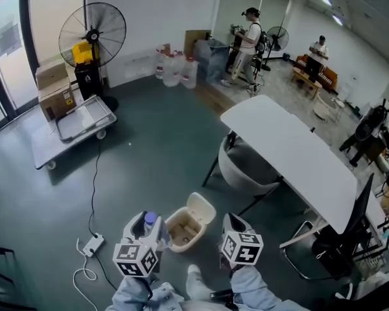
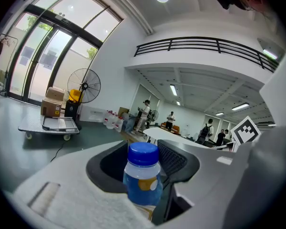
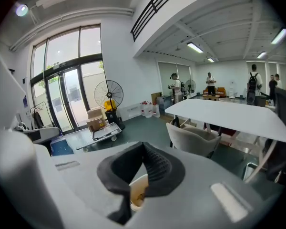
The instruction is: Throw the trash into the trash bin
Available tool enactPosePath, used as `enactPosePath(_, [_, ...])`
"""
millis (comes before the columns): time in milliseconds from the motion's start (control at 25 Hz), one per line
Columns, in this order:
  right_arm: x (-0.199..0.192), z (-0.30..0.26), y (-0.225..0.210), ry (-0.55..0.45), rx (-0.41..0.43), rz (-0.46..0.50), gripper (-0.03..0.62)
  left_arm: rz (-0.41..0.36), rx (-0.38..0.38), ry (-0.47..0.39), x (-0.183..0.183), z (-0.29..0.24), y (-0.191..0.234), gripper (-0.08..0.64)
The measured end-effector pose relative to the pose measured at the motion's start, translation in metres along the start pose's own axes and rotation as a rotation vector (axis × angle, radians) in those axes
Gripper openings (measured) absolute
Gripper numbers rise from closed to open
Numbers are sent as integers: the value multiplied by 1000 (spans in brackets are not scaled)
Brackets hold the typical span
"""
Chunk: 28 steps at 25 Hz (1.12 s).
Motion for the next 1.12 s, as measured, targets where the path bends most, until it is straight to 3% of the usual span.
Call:
enactPosePath(480, [-40,-64,-48,122,8,-7,3,-46,-26,62,-61,-64,-9,207])
enactPosePath(1120, [-194,-196,-122,326,38,-71,3,-11,10,207,-242,-179,29,207])
Point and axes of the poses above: the fingertips, and each gripper's own axes: z backward along the fingers, y to its left, x out of its top, the point moved 8 cm from there along z, backward along the fingers, and after that the axes turned 6 degrees about x, right-handed, at the moved point
